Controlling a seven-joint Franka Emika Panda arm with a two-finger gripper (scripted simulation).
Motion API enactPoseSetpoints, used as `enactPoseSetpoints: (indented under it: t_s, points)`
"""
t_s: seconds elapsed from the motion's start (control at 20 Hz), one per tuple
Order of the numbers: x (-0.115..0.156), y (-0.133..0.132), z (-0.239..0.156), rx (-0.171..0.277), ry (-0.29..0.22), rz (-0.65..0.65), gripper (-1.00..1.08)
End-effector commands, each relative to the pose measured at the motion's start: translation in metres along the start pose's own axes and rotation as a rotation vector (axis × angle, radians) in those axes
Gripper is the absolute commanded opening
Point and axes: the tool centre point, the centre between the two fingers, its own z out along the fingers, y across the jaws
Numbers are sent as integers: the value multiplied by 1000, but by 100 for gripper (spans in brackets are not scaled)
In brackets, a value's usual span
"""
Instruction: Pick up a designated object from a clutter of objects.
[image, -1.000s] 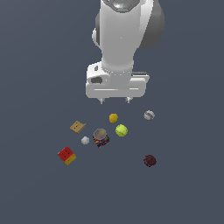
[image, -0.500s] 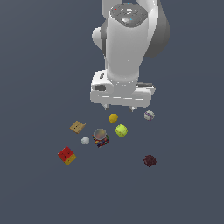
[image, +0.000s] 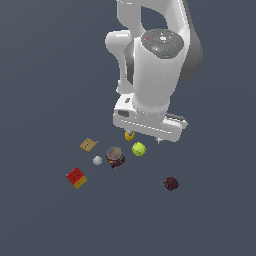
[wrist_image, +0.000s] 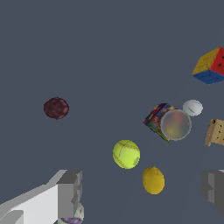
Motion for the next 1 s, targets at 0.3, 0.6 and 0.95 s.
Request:
enactPoseSetpoints:
  t_s: [0.3,0.6,0.95]
  points:
    - [18,-31,25,6,6,190,100]
    - [29,-53,45,11,10,323,100]
    - [38,-79,70,16,14,477,100]
